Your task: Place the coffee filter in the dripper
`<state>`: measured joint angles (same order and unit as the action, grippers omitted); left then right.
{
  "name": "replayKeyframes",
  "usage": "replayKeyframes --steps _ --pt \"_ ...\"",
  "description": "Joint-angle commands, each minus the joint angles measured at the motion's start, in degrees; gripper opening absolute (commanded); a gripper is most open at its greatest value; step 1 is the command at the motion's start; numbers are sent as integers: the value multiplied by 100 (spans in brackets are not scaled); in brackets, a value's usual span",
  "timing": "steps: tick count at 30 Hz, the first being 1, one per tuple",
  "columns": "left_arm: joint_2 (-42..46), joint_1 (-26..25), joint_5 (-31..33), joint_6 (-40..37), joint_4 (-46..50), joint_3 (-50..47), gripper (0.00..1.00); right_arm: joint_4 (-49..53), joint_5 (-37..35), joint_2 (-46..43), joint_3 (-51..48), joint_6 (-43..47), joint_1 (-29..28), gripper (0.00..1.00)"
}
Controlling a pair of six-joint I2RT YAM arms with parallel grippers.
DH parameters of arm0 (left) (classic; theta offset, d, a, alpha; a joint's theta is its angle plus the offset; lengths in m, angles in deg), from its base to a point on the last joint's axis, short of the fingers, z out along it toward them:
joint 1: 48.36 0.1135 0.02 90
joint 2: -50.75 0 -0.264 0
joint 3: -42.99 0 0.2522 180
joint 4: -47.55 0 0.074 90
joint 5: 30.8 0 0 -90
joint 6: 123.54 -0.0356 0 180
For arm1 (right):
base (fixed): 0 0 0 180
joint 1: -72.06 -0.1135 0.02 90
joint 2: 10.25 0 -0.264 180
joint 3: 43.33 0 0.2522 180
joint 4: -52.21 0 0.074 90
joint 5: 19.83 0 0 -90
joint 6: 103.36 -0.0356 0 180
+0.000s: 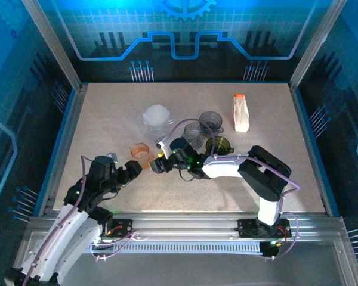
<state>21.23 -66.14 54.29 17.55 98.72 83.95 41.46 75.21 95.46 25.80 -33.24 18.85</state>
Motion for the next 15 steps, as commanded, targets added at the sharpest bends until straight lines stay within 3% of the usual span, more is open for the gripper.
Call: replayKeyframes --steps 1,6,15 --pt "90 42 -221 -17 -32 54 89 -64 389 217 286 236 -12 62" --pt "123 47 -248 42 -91 -31 89 107 264 459 482 358 -40 55" --pt "126 58 -263 45 -89 -48 89 280 41 552 558 560 -99 29"
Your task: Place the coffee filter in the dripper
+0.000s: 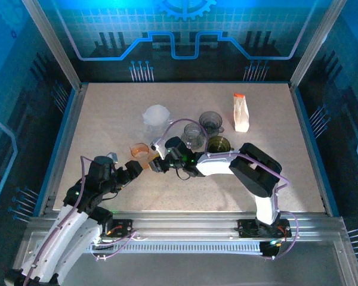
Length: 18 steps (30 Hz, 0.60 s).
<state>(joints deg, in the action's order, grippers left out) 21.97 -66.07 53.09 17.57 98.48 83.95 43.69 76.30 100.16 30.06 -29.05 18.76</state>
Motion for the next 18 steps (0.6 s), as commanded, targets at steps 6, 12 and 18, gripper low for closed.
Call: replayKeyframes --steps 6,12,18 --pt "69 58 -161 22 -74 -55 89 14 -90 -115 -97 156 -145 16" --pt "65 58 -187 21 -108 -40 90 11 -244 -615 -586 137 -214 13" --pt "26 58 -206 22 -234 -47 90 393 -719 -1623 -1624 170 -379 13"
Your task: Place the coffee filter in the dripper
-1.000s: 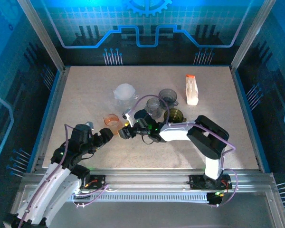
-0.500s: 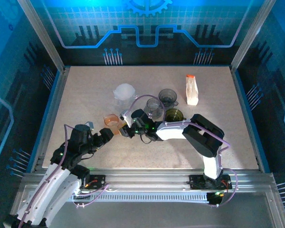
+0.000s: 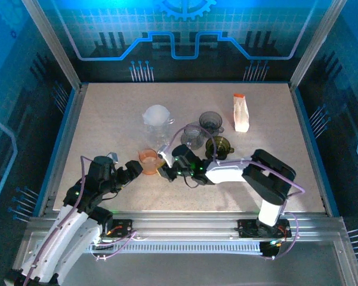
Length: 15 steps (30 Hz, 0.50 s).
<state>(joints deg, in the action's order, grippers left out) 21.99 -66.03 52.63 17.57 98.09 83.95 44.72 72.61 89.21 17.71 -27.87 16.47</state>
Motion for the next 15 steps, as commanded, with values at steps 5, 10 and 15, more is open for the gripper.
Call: replayKeyframes --steps 5,10,15 --pt "-45 71 -184 57 -346 -117 91 858 -744 -1562 -1212 -110 -230 13" --pt "-154 85 -240 96 -510 -187 91 1424 -1045 -2449 -1745 -333 -328 15" --pt "-201 88 -288 162 -632 -273 91 1813 -1171 -2970 -2048 -527 -425 16"
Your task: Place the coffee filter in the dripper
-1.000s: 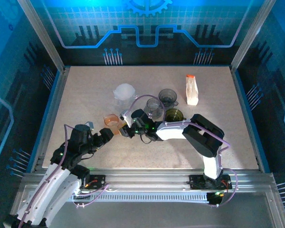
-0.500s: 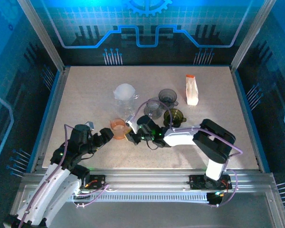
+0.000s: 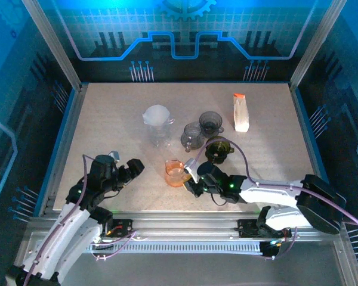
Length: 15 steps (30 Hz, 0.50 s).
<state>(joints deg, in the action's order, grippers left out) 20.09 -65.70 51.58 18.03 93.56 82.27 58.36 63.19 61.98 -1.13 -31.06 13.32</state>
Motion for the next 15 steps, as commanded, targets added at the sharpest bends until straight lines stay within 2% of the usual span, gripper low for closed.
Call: replayKeyframes --steps 1,6,15 --pt "-23 57 -209 130 -213 -117 91 491 -225 -319 -205 -254 -135 17" --pt "-26 60 -228 178 -228 -167 91 557 -250 -399 -287 -431 -242 23" --pt "-15 64 -228 155 -166 -135 92 1036 -781 -832 -210 -680 -358 46"
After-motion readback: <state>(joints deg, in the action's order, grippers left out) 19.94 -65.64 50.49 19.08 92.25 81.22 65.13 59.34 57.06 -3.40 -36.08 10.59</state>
